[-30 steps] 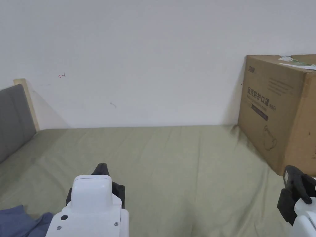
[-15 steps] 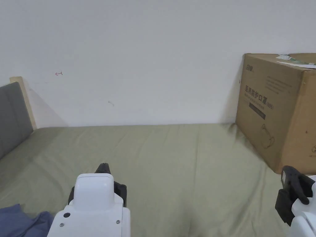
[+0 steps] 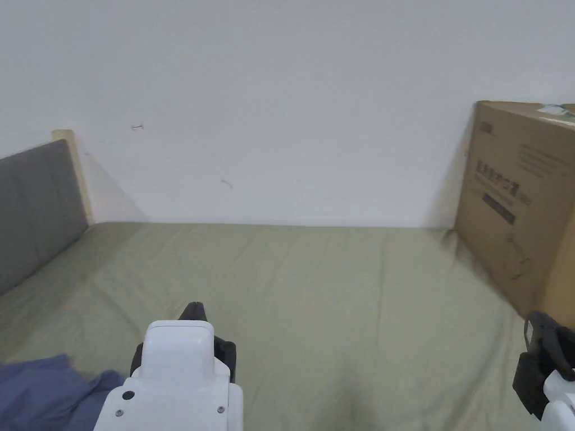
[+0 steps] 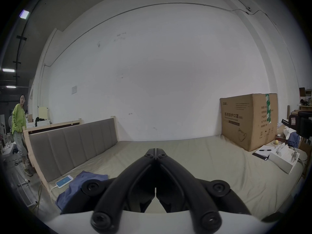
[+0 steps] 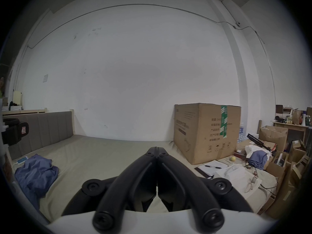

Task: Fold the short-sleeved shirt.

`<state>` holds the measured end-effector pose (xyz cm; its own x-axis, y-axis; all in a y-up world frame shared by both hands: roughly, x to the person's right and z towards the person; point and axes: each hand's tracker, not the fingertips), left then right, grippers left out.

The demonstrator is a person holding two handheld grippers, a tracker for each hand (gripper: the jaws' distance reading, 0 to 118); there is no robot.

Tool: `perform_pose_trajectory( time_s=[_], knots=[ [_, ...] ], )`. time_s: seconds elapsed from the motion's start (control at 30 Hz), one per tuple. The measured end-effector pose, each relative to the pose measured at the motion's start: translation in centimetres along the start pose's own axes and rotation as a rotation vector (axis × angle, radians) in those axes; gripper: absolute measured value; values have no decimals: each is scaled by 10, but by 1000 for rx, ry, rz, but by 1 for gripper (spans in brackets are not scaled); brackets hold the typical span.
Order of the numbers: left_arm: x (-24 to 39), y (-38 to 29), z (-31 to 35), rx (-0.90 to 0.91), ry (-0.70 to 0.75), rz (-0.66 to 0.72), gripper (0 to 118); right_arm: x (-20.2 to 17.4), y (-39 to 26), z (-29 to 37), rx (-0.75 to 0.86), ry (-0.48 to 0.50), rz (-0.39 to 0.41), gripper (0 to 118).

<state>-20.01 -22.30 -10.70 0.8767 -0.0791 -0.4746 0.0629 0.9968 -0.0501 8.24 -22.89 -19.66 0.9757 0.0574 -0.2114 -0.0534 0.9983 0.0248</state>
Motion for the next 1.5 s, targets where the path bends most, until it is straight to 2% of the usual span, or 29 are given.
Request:
perform_pose_trajectory(
  time_s=[0.13, 0.2, 0.27, 0.4, 0.53, 0.6, 0.73, 0.83, 0.9, 0.97, 1.03, 1.07, 1.1, 1.17, 1.33, 1.4, 1.5],
  knots=[
    [-68, -3, 17, -46, 109, -20, 0, -66, 3, -10, -4, 223, 44, 0],
    [-108, -6, 33, -64, 234, -34, 0, -105, 6, -9, 10, 353, 44, 0],
    [-137, -9, 48, -62, 361, -33, 0, -137, 10, -6, 17, 418, 28, 0],
    [-180, -13, 66, -88, 450, 39, 0, -178, 15, -2, 13, 538, 10, 0],
    [-198, -18, 62, -104, 447, 47, 0, -192, 16, -2, 0, 572, 33, 0],
    [-205, -18, 51, -137, 395, 76, 0, -193, 16, -5, -16, 576, 37, 0],
    [-238, -16, -1, -258, 284, 237, 0, -185, 14, -17, -59, 573, 41, 0],
    [-285, -33, -79, -489, 190, 353, 0, -178, 8, -33, -99, 561, 55, 0],
    [-319, -65, -140, -784, 79, 385, 0, -176, 0, -45, -138, 549, 60, 0],
    [-336, -106, -184, -965, 70, 428, 0, -174, -10, -57, -189, 537, 55, 0],
    [-343, -144, -217, -1077, 86, 368, 0, -174, -22, -68, -250, 531, 40, 0],
    [-345, -160, -230, -1112, 89, 352, 11, -174, -28, -74, -282, 528, 37, 0],
    [-344, -174, -238, -1137, 91, 344, 38, -175, -35, -80, -312, 527, 36, 0],
    [-342, -202, -254, -1213, 101, 366, 114, -174, -46, -90, -360, 524, 40, 0],
    [-330, -244, -272, -1227, 106, 303, 113, -174, -67, -106, -434, 520, 45, 0],
    [-327, -262, -280, -1353, 124, 238, 114, -175, -73, -109, -461, 525, 46, 0],
    [-317, -260, -279, -1311, 142, 222, 116, -175, -80, -109, -489, 545, 45, 0]
  ],
)
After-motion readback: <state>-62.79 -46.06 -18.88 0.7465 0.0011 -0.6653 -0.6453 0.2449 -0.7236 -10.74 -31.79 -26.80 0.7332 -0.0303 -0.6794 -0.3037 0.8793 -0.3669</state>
